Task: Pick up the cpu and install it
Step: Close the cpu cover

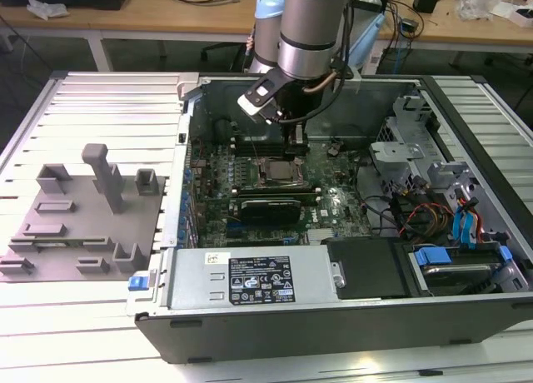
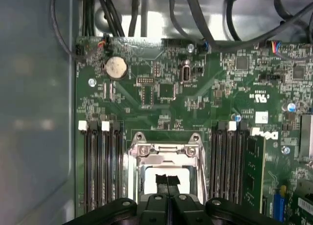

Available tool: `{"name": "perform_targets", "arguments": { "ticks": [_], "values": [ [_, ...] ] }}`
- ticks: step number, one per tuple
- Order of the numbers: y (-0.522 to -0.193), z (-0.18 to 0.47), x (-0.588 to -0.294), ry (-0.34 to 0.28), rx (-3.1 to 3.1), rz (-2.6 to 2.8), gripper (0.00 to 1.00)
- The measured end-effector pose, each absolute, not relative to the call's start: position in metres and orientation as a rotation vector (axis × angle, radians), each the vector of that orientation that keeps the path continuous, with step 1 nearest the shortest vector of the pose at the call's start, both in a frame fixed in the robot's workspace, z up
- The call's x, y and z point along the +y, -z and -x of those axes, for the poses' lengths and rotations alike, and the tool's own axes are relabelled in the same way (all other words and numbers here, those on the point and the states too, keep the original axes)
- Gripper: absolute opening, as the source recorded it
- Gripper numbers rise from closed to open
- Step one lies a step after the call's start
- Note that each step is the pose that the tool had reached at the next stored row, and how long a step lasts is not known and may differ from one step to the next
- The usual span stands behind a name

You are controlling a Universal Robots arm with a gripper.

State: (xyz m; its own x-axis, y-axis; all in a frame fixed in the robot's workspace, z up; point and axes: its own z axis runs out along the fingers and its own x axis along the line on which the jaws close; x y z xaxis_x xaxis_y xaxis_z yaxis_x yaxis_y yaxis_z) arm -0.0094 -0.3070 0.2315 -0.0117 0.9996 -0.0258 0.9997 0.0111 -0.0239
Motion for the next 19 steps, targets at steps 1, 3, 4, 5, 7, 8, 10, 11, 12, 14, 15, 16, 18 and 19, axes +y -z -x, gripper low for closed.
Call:
{"name": "perform_targets", "arguments": {
  "ticks": [1,3,4,5,7,8,10,11,12,14,15,16,18,19],
  "values": [
    [-0.2315,0.0094,-0.307,0.055,2.233,-2.207,0.11],
    [-0.2315,0.0095,-0.307,0.055,2.233,-2.207,0.11],
    [-0.2315,0.0095,-0.307,0.055,2.234,-2.206,0.11],
    [-0.2315,0.0095,-0.307,0.055,2.238,-2.202,0.11],
    [-0.2315,0.0095,-0.307,0.055,2.274,-2.164,0.11],
    [-0.2315,0.0095,-0.307,0.055,2.312,-2.122,0.11],
    [-0.2315,0.0095,-0.307,0.055,2.384,-2.039,0.11],
    [-0.2315,0.0095,-0.307,0.054,2.414,-2.003,0.11],
    [-0.2315,0.0095,-0.307,0.054,2.447,-1.961,0.11],
    [-0.2315,0.0095,-0.307,0.054,2.553,-1.817,0.11],
    [-0.2315,0.0095,-0.307,0.054,2.586,-1.769,0.11],
    [-0.2315,0.0095,-0.307,0.053,2.616,-1.723,0.11],
    [-0.2315,0.0095,-0.307,0.053,2.649,-1.672,0.11],
    [-0.2315,0.0095,-0.307,0.053,2.681,-1.618,0.11]
  ]
}}
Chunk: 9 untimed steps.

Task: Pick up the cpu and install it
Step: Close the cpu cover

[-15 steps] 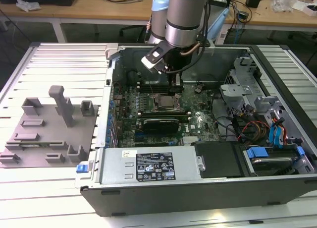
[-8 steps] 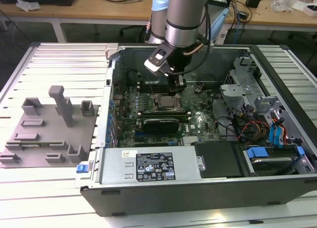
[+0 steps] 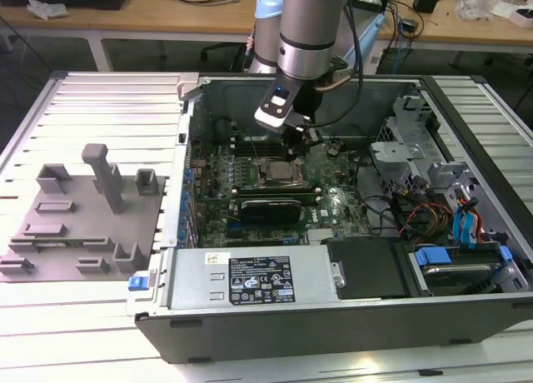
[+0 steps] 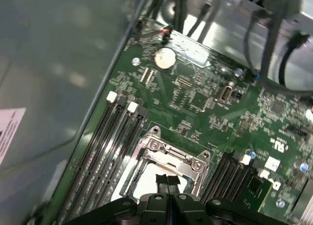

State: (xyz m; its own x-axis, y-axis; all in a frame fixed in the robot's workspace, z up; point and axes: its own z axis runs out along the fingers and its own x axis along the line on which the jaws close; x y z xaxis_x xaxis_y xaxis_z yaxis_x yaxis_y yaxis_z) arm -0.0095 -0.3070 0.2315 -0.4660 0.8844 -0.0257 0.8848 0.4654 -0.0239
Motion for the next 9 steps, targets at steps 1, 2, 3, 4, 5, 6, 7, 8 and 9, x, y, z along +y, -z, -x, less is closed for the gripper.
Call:
{"name": "perform_targets", "arguments": {
  "ticks": [1,2,3,4,5,6,7,8,9],
  "values": [
    [-0.2315,0.0095,-0.307,0.052,2.714,-1.561,0.11],
    [-0.2315,0.0095,-0.307,0.052,2.749,-1.496,0.11],
    [-0.2315,0.0095,-0.307,0.052,2.78,-1.437,0.11],
    [-0.2314,0.0095,-0.307,0.051,2.804,-1.389,0.11],
    [-0.2314,0.0095,-0.307,0.051,2.815,-1.366,0.11],
    [-0.2314,0.0095,-0.307,0.051,2.827,-1.34,0.11],
    [-0.2315,0.0095,-0.307,0.051,2.851,-1.286,0.11],
    [-0.2315,0.0095,-0.307,0.05,2.866,-1.25,0.11],
    [-0.2315,0.0095,-0.307,0.05,2.88,-1.219,0.11]
  ]
}}
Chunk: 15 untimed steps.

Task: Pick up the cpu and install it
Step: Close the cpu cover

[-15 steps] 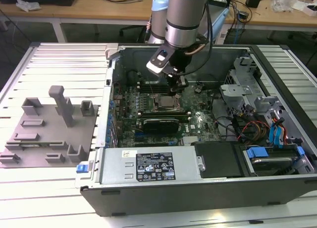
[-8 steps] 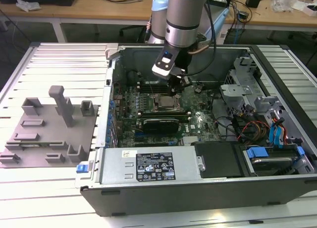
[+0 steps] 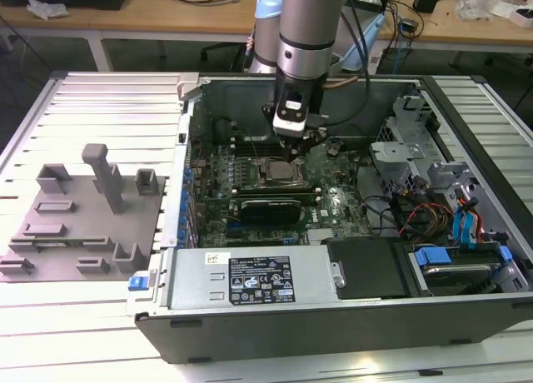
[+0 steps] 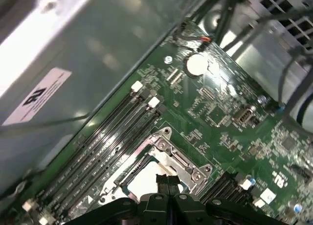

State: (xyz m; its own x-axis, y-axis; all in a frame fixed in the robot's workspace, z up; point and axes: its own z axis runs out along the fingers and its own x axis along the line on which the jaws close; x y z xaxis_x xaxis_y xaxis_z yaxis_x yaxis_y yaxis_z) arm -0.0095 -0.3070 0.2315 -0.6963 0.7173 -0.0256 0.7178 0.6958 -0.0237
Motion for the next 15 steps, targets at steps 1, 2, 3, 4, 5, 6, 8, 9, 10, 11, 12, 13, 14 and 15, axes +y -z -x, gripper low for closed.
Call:
{"name": "perform_targets", "arguments": {
  "ticks": [1,2,3,4,5,6,8,9,10,11,12,13,14,15],
  "values": [
    [-0.2315,0.0095,-0.307,0.049,2.905,-1.155,0.11],
    [-0.2315,0.0095,-0.307,0.049,2.925,-1.101,0.11],
    [-0.2315,0.0095,-0.307,0.049,2.942,-1.055,0.11],
    [-0.2315,0.0095,-0.307,0.048,2.959,-1.005,0.11],
    [-0.2315,0.0095,-0.307,0.048,2.977,-0.946,0.11],
    [-0.2315,0.0095,-0.307,0.047,2.996,-0.882,0.11],
    [-0.2315,0.0095,-0.307,0.046,3.013,-0.821,0.11],
    [-0.2315,0.0095,-0.307,0.046,3.026,-0.771,0.11],
    [-0.2315,0.0095,-0.307,0.045,3.038,-0.717,0.11],
    [-0.2315,0.0095,-0.307,0.045,3.051,-0.66,0.11],
    [-0.2315,0.0095,-0.307,0.044,3.066,-0.583,0.11],
    [-0.2315,0.0095,-0.307,0.044,3.074,-0.536,0.11],
    [-0.2315,0.0095,-0.307,0.043,3.082,-0.485,0.11],
    [-0.2315,0.0095,-0.307,0.042,3.089,-0.435,0.11]
  ]
}}
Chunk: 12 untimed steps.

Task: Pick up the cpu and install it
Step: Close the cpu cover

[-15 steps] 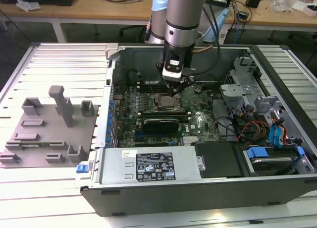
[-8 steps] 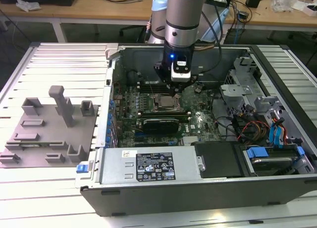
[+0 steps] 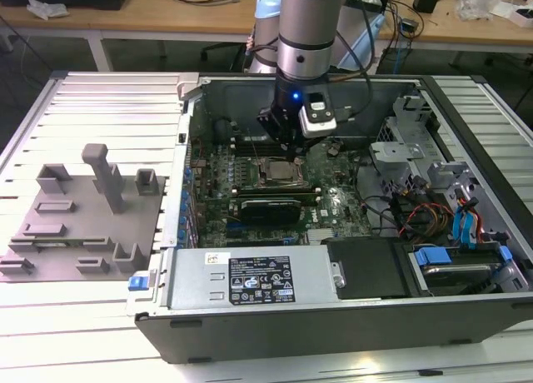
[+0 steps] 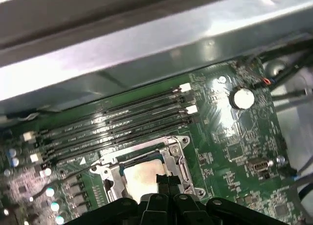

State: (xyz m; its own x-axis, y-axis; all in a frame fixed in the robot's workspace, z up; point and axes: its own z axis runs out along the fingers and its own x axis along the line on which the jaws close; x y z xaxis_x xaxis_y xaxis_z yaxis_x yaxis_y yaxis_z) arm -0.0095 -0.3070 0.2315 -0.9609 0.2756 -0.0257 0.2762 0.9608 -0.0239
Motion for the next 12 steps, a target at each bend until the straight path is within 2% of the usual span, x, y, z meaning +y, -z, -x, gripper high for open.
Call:
{"name": "perform_targets", "arguments": {
  "ticks": [7,12],
  "values": [
    [-0.2312,0.0095,-0.307,0.04,3.113,-0.16,0.11],
    [-0.2312,0.0095,-0.307,0.04,3.113,-0.149,0.11]
  ]
}}
